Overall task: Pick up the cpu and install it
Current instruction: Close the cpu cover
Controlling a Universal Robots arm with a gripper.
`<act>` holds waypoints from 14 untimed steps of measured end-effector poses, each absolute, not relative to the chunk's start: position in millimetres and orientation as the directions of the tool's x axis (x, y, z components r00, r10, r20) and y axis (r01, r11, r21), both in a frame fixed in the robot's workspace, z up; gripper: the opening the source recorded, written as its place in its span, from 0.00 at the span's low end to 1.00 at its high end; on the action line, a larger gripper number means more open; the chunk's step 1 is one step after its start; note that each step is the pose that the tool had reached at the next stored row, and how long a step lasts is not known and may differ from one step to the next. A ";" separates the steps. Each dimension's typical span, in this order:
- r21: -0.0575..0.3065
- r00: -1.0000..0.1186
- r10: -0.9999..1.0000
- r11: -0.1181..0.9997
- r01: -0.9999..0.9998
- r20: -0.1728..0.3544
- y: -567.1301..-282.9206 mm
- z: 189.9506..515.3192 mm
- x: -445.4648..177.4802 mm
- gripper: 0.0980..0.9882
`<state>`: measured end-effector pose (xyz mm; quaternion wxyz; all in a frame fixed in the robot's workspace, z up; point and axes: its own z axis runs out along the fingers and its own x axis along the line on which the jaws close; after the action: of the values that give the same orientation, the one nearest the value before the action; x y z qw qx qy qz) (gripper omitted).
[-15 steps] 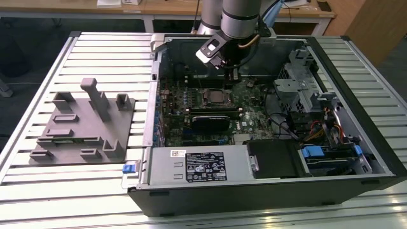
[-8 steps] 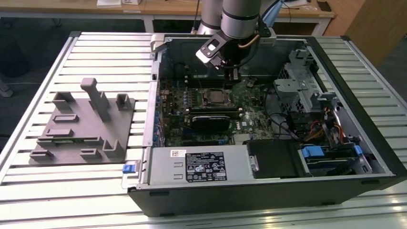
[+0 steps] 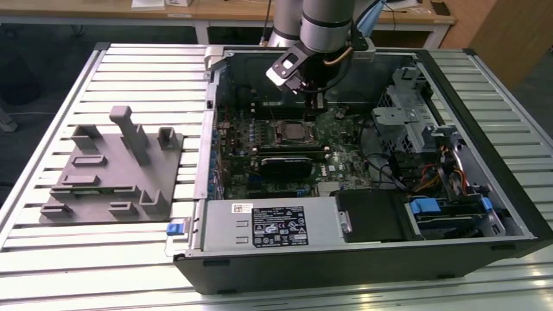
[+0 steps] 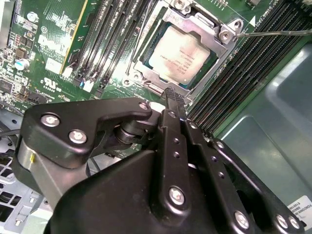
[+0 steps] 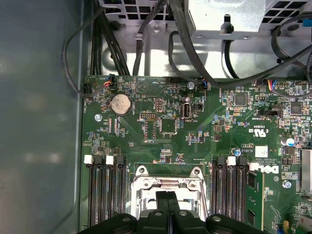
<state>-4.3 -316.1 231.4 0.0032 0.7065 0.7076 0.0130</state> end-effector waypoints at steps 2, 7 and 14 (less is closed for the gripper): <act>0.023 -0.002 1.000 0.001 1.000 0.014 -316.1 233.1 -4.3 0.01; 0.023 -0.002 1.000 0.001 1.000 0.014 -316.1 238.9 -4.3 0.01; 0.023 -0.002 1.000 0.002 1.000 0.015 -316.1 238.0 -4.5 0.01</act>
<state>-4.5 -316.1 238.0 0.0026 0.7065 0.7076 0.0133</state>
